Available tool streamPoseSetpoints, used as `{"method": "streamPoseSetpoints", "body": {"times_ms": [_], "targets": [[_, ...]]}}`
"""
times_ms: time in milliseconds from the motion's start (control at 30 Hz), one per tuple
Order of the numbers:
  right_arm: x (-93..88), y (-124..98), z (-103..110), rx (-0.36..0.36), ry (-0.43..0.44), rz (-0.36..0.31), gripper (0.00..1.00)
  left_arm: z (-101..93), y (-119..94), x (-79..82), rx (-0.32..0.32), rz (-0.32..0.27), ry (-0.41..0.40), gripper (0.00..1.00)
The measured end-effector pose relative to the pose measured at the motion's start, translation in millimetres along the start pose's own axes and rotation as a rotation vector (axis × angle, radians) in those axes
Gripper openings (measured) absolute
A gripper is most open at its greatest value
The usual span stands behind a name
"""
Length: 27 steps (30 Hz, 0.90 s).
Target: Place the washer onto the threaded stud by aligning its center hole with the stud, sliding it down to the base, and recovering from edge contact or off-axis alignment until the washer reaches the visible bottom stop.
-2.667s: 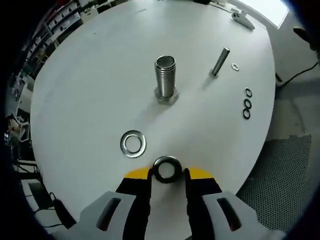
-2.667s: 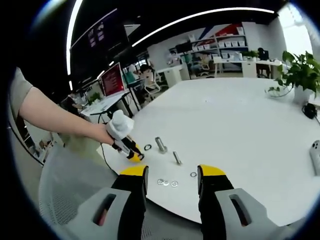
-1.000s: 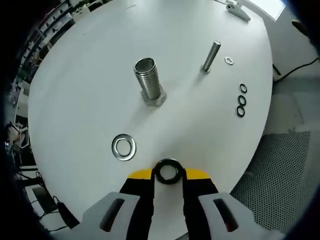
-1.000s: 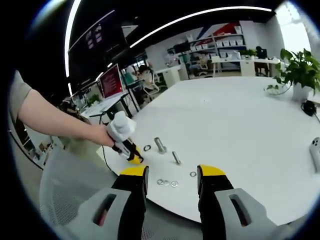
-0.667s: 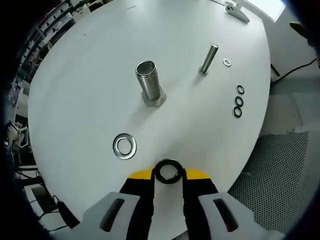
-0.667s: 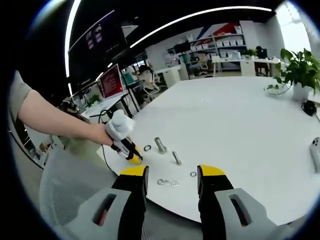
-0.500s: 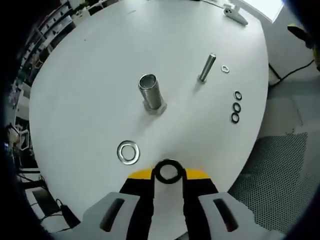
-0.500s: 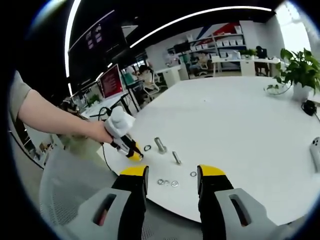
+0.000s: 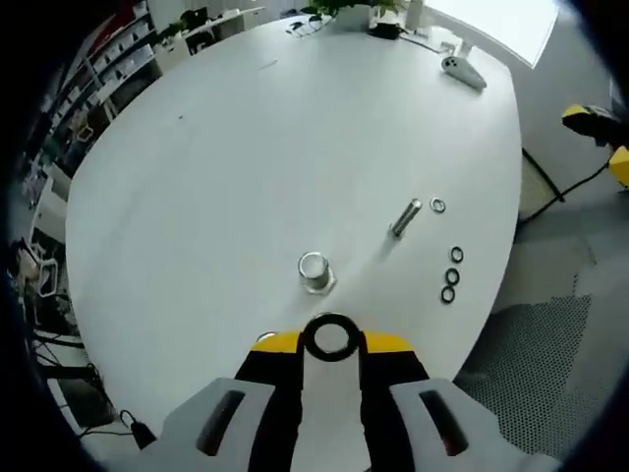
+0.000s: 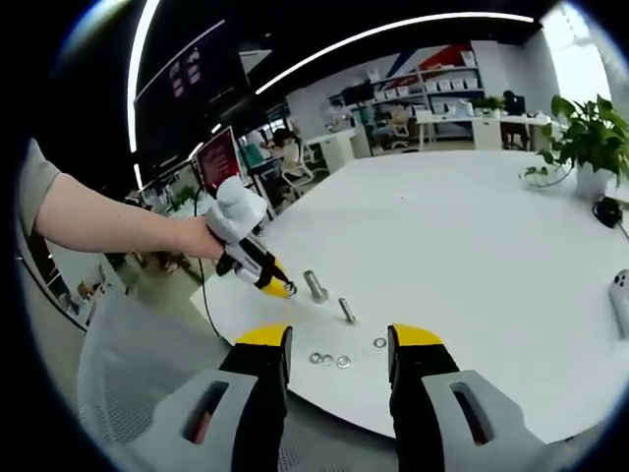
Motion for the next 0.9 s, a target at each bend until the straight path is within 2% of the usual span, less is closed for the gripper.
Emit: {"method": "streamPoseSetpoints", "body": {"times_ms": [200, 433, 567, 633, 900], "targets": [[0.5, 0, 0, 0.005, 0.001, -0.003, 0.42, 6.4, -6, 9.6, 0.014, -0.034, 0.001, 0.19], [0.4, 0, 0, 0.001, 0.001, -0.005, 0.42, 1.1, -3, 31.1, 0.01, -0.053, 0.031, 0.19], [0.2, -1, 0, -0.003, 0.002, -0.007, 0.42, 1.2, 3, 39.5, 0.011, -0.038, 0.054, 0.19], [0.5, -1, 0, -0.005, 0.004, -0.01, 0.42, 3.1, 6, 40.9, 0.032, -0.016, 0.105, 0.19], [1.0, -2, -1, -0.007, 0.013, -0.018, 0.42, 5.2, 9, 43.2, 0.027, 0.007, 0.118, 0.19]]}}
Point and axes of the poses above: the point that each gripper's makers call its tool centre point, and the gripper's own axes: y roughly forward along the fingers, z roughly to its left, x roughly out of its top, the point moved 10 cm from there along -y, roughly backward along the fingers, and after that the axes turned 4 degrees about z, right-handed, at the moved point
